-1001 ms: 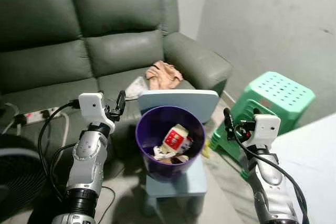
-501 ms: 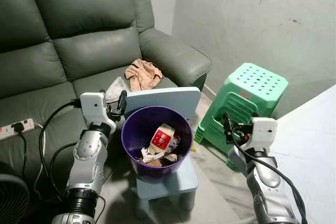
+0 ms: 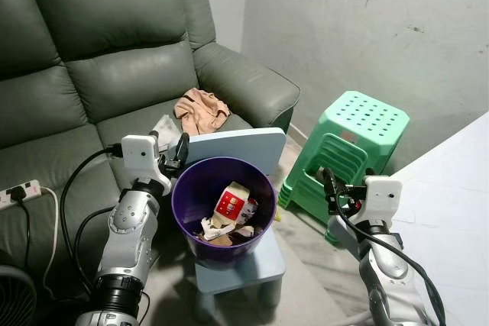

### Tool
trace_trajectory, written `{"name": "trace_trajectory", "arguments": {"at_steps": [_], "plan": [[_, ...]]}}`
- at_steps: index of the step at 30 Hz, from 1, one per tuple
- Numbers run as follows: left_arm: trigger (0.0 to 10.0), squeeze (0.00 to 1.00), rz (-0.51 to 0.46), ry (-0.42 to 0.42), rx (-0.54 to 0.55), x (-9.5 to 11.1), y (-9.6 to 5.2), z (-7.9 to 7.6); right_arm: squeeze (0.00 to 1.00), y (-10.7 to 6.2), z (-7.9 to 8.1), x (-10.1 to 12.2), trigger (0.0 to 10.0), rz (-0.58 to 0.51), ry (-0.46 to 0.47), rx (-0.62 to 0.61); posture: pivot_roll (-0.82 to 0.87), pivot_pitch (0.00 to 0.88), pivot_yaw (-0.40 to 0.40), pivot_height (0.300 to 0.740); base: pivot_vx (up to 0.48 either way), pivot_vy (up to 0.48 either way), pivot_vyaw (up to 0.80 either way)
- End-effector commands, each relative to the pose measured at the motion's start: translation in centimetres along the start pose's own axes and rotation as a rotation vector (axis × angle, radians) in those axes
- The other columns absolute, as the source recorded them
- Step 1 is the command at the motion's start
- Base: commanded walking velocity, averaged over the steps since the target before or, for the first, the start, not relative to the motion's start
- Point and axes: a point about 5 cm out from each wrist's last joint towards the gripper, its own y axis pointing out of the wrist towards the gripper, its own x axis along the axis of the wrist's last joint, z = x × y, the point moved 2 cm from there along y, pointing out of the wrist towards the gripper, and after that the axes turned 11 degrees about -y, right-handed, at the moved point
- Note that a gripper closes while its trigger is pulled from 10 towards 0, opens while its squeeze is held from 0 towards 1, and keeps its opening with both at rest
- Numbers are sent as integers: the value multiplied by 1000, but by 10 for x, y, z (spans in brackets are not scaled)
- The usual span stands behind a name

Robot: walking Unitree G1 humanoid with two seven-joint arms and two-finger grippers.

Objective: Picking trash to rubbish bin

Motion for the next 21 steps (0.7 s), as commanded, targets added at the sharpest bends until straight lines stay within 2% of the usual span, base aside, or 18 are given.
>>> {"name": "trace_trajectory", "arguments": {"at_steps": [1,5,8,13,21], "plan": [[10000,0,0,1,-15,2,2,-3,0,0,-3,3,10000,-13,-7,-13,-33,0,-21,740,0,-480,-781],[10000,0,-9,2,-19,3,4,-7,0,0,-1,3,10000,-12,-8,-9,-34,0,-19,740,0,-434,-781],[10000,0,-9,-50,-14,2,4,-8,0,0,-1,3,10000,-13,-7,-9,-37,0,-19,740,0,0,-781],[10000,0,2,-26,-10,1,5,-7,0,0,-1,3,10000,-12,-10,-9,-37,0,-20,740,0,0,-781],[10000,0,4,-32,-3,1,5,-6,0,-1,-1,4,10000,-13,-14,-7,-38,0,-22,740,0,0,-781]]}}
